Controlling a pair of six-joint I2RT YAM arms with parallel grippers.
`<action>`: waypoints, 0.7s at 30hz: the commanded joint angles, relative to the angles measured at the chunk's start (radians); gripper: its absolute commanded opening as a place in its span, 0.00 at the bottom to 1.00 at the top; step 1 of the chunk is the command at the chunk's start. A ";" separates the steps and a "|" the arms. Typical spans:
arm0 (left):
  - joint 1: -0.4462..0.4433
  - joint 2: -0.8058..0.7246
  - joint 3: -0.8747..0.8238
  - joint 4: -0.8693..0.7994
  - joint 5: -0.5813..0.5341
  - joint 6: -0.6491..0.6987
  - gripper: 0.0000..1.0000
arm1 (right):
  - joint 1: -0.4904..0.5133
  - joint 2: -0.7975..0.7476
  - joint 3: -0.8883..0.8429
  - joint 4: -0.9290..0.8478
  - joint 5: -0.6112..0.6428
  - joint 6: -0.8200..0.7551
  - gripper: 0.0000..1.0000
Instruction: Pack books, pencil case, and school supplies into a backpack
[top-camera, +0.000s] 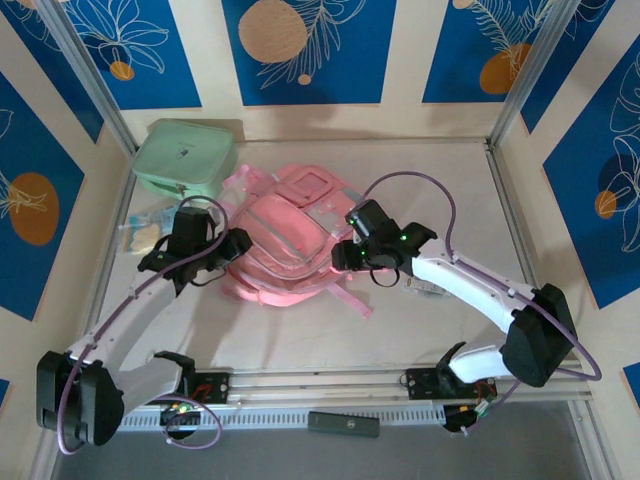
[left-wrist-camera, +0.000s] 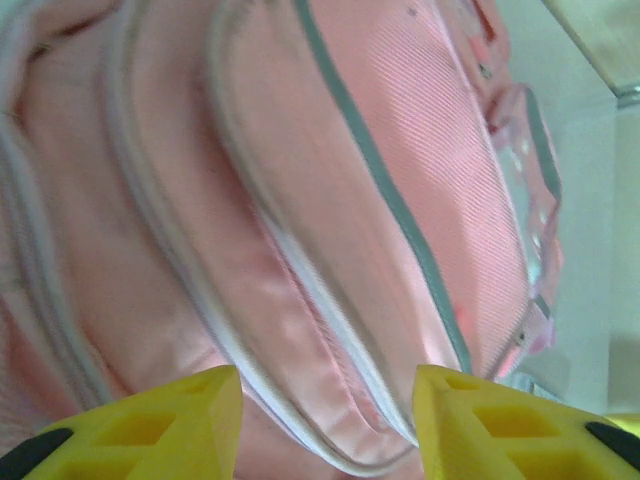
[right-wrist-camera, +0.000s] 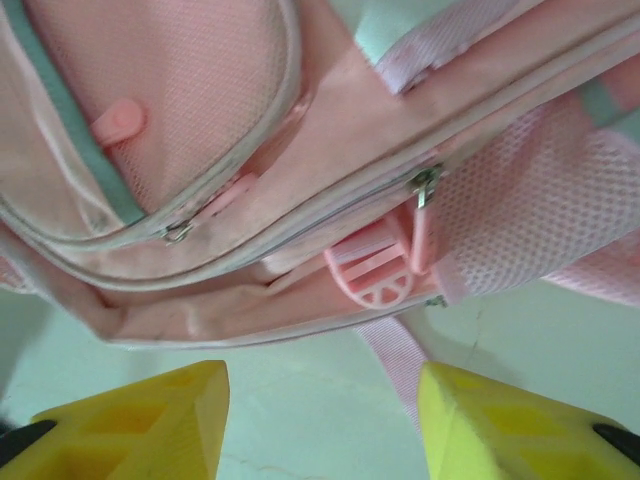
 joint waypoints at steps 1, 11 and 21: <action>-0.075 -0.019 0.003 -0.002 -0.041 -0.008 0.50 | 0.000 0.000 0.032 -0.011 -0.124 0.080 0.53; -0.293 0.050 0.022 0.065 -0.195 -0.032 0.53 | -0.013 0.124 0.103 0.045 -0.195 0.228 0.53; -0.351 0.075 -0.031 0.115 -0.298 -0.102 0.54 | -0.093 0.254 0.143 0.167 -0.271 0.306 0.46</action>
